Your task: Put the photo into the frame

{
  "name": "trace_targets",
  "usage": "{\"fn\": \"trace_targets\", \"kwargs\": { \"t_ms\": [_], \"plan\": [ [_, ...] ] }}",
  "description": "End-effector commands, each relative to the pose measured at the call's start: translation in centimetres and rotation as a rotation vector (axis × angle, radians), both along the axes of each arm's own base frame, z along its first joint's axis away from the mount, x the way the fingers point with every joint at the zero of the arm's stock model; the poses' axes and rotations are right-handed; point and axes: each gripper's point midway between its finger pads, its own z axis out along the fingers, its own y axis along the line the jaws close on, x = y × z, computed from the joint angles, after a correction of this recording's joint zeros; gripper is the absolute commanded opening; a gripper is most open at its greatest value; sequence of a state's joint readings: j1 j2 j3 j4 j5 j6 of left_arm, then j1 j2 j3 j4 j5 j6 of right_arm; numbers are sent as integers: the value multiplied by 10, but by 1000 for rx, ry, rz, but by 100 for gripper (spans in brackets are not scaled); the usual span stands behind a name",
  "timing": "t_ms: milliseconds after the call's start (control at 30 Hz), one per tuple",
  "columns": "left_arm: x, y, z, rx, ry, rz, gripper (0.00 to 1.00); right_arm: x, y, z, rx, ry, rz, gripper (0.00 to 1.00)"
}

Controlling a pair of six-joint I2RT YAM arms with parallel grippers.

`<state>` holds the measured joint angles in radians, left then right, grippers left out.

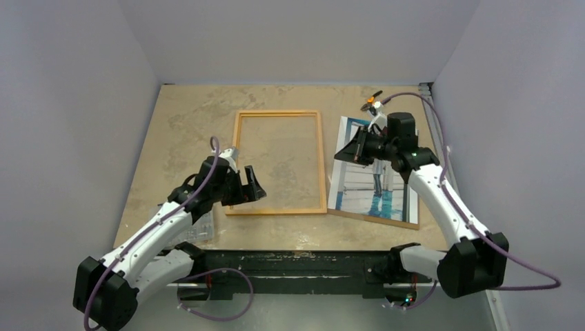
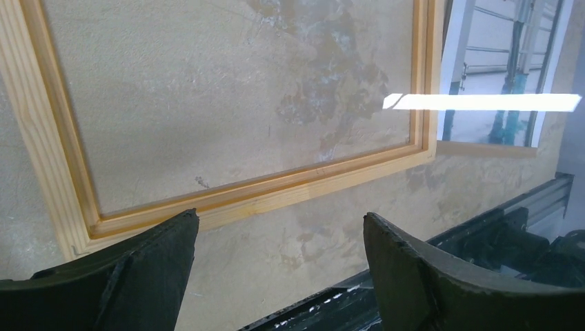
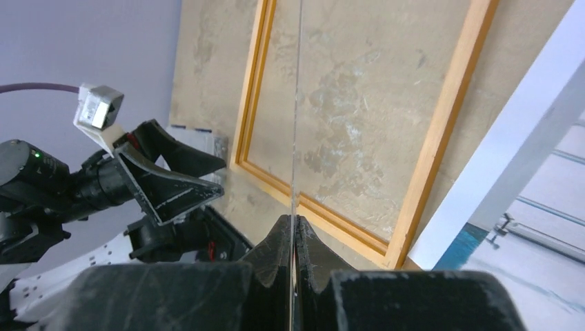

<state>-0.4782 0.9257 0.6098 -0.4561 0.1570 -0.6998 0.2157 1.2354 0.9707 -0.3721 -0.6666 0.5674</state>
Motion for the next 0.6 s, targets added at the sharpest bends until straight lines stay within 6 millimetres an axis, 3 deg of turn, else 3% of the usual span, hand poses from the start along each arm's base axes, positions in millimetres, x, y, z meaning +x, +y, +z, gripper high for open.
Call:
{"fn": "trace_targets", "kwargs": {
  "t_ms": [0,200,333,567],
  "plan": [
    [9,-11,14,-24,-24,-40,86,0,-33,40,-146,-101,-160,0],
    [17,-28,10,-16,1,-75,86,-11,-66,87,-247,-203,-298,0],
    [25,-50,10,-13,17,-114,85,-19,-86,116,-296,-269,-381,0],
    [40,-116,11,-61,57,-211,84,-34,-113,154,-346,-347,-505,0]
  ]
}}
